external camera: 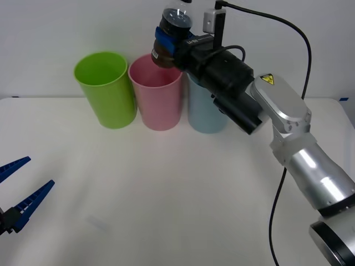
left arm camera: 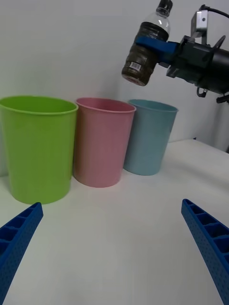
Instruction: Grasp the object on the table and drop it into the matching bin: aluminum can to the light blue bin, PET bottle to the pink bin.
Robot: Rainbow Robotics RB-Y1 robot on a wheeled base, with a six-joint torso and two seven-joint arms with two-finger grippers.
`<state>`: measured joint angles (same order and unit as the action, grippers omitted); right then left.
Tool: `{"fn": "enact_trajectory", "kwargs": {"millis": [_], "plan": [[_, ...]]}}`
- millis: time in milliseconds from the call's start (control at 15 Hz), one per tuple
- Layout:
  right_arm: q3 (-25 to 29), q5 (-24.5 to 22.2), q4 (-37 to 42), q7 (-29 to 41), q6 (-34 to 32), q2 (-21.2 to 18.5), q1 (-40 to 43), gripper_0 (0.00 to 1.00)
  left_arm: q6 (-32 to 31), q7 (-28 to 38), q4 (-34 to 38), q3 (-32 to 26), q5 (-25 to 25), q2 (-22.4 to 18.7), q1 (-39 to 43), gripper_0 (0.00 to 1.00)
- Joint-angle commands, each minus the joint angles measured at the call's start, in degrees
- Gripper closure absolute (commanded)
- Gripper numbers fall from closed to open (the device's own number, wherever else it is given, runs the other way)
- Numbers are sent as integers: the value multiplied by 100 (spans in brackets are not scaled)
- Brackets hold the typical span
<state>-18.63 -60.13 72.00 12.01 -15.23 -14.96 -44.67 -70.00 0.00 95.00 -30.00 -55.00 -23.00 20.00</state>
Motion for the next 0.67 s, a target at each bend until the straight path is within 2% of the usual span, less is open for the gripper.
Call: {"fn": "enact_trajectory", "kwargs": {"millis": [67,333,600,667], "plan": [[8,1,-793,-93,231,353,-543,100,0,0,0,0,0,0,0,0],[26,1,-1426,-216,406,626,-964,100,0,0,0,0,0,0,0,0],[-36,1,-1470,-278,468,661,-991,100,0,0,0,0,0,0,0,0],[-44,1,-1478,-278,468,661,-991,97,0,0,0,0,0,0,0,0]]}}
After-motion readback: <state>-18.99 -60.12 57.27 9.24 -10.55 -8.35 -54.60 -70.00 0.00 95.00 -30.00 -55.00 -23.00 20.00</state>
